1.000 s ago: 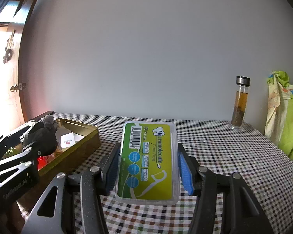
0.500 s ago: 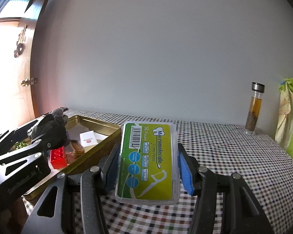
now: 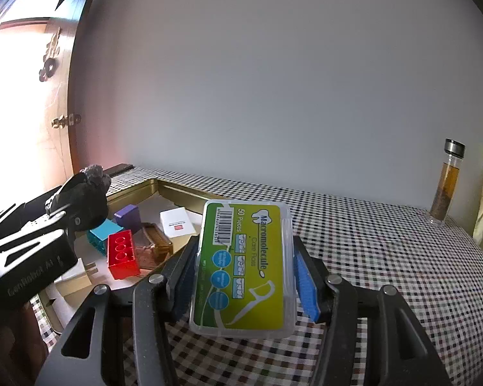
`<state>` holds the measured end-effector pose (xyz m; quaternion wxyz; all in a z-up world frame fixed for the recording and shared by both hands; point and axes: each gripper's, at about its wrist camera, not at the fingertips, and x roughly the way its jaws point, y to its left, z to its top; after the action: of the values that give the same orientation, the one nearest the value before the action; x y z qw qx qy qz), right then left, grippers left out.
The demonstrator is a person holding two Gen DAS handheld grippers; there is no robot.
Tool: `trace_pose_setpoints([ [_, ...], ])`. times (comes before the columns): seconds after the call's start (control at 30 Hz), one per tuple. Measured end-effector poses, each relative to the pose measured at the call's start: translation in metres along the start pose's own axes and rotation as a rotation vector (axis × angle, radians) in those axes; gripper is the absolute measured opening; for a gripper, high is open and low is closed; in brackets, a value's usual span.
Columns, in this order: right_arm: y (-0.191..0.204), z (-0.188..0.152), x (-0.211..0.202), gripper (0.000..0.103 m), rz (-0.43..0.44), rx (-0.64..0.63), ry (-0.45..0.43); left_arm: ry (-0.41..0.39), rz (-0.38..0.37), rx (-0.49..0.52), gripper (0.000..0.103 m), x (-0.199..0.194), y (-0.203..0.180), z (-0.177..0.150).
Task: Organize rigid objects
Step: 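Carry the geode and floss box over the tray with both tools, then lower the geode and floss box into the tray and open both tools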
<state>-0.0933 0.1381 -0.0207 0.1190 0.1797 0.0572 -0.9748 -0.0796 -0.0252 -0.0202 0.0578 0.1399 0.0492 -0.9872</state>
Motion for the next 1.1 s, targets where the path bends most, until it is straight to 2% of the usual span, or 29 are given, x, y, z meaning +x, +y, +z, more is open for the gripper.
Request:
trace_pose_setpoints([
  [0.23, 0.020, 0.012, 0.008, 0.057, 0.053, -0.039, 0.010, 0.032, 0.025, -0.005, 0.065, 0.005, 0.014, 0.008],
  [0.37, 0.028, 0.026, 0.016, 0.057, 0.106, -0.038, 0.029, 0.088, 0.060, 0.016, 0.065, 0.015, 0.019, 0.012],
  [0.53, 0.039, 0.044, 0.038, 0.057, 0.188, -0.022, 0.092, 0.170, 0.074, 0.005, 0.065, 0.031, 0.032, 0.017],
  [0.7, 0.045, 0.055, 0.066, 0.057, 0.239, -0.002, 0.194, 0.236, 0.087, 0.011, 0.065, 0.047, 0.041, 0.019],
  [0.87, 0.052, 0.058, 0.090, 0.057, 0.253, -0.003, 0.282, 0.294, 0.086, 0.017, 0.065, 0.061, 0.049, 0.017],
  [1.1, 0.063, 0.062, 0.109, 0.057, 0.248, -0.019, 0.334, 0.346, 0.082, 0.038, 0.065, 0.070, 0.050, 0.013],
])
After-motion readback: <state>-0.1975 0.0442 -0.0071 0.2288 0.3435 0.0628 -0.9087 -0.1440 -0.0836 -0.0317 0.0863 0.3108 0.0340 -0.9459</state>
